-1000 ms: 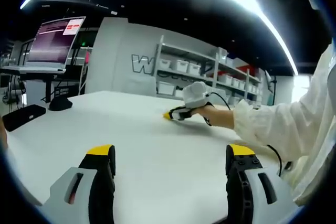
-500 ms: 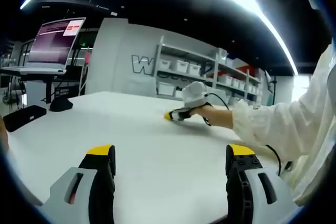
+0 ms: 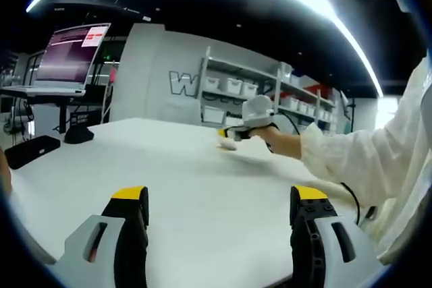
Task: Open the resealable bag by pulling the two sides of the seal apart until the entire bag opening is separated and visibly accessible.
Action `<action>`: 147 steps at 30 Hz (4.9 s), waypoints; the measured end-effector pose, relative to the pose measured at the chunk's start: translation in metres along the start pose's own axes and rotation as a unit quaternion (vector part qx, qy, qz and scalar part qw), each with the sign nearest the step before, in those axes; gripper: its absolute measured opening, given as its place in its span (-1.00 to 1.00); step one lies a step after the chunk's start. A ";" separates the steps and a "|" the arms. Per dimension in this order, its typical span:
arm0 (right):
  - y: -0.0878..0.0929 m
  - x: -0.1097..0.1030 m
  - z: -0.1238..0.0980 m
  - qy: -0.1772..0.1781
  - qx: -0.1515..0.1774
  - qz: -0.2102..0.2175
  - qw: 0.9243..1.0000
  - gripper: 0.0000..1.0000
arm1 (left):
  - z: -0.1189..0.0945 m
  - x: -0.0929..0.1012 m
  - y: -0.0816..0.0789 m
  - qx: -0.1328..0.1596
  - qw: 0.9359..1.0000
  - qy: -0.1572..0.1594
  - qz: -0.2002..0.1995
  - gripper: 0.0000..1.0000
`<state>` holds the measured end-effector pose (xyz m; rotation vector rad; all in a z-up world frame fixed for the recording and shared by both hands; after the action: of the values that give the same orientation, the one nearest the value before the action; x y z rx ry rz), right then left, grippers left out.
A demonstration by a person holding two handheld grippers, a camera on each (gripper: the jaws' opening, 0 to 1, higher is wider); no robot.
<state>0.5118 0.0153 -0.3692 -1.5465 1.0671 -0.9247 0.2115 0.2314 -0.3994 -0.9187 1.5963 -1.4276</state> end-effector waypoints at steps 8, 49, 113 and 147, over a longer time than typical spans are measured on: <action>-0.021 0.024 -0.002 0.017 0.027 0.012 0.999 -1.00 | -0.002 0.001 -0.001 0.001 1.000 0.000 0.001 0.70; -0.060 0.046 -0.072 -0.003 0.074 -0.004 0.997 -1.00 | 0.000 0.014 -0.012 0.007 1.000 0.017 0.013 0.70; -0.060 0.028 -0.174 -0.068 0.094 -0.029 0.993 -1.00 | 0.002 0.025 -0.009 -0.002 0.999 0.036 0.018 0.69; -0.044 0.021 -0.214 -0.083 0.083 -0.066 0.991 -1.00 | 0.001 0.029 -0.006 -0.007 0.999 0.041 0.020 0.68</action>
<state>0.3276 -0.0639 -0.2812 -1.5393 0.7582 -0.9313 0.2007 0.2045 -0.3959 -0.8418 1.6762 -1.4452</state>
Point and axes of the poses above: the point that each gripper's makers call its tool centre point, and the gripper's own axes: z roughly forward along the fingers, x roughly to its right, y roughly out of its underside, the point moved 5 cm from there along -z, roughly backward along the fingers, and after that the axes turned 15 degrees about z, right-handed, at the moved point
